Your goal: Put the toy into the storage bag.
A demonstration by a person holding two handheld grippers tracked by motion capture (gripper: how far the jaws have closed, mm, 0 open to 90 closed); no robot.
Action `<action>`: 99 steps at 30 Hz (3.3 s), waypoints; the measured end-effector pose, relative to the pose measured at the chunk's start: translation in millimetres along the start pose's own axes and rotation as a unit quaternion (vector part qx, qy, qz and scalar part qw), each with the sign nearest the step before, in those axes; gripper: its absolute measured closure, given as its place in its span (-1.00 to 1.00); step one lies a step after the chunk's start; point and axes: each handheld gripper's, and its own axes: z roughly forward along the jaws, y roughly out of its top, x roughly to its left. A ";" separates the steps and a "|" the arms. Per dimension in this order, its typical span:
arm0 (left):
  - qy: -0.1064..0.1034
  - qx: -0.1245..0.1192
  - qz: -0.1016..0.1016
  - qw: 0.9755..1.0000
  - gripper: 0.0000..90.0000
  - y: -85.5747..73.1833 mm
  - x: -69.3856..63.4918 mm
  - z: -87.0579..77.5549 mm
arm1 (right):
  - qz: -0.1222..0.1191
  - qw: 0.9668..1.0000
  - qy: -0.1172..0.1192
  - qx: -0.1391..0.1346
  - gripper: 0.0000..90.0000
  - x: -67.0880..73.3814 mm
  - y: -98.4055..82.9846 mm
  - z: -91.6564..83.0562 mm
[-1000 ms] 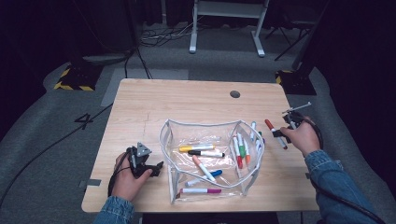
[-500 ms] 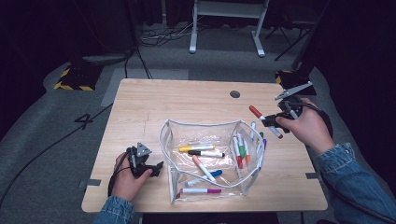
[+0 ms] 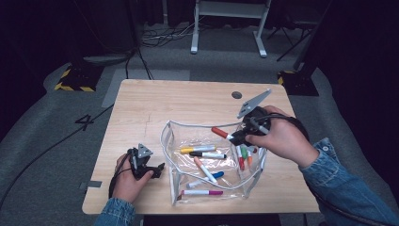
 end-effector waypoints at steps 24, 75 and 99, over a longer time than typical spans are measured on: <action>-0.001 0.000 0.003 1.000 -0.73 0.2 0.4 0.2 | -0.093 0.980 0.069 0.162 0.71 42.2 25.2 114.8; -0.005 -0.001 0.000 1.000 -0.73 0.1 -0.1 0.8 | 0.235 0.964 -0.124 -0.029 0.17 -133.2 -144.8 20.7; -0.004 -0.002 0.000 1.000 -0.73 0.0 -0.2 1.0 | 0.287 0.945 -0.135 0.079 0.64 -134.2 -204.8 96.9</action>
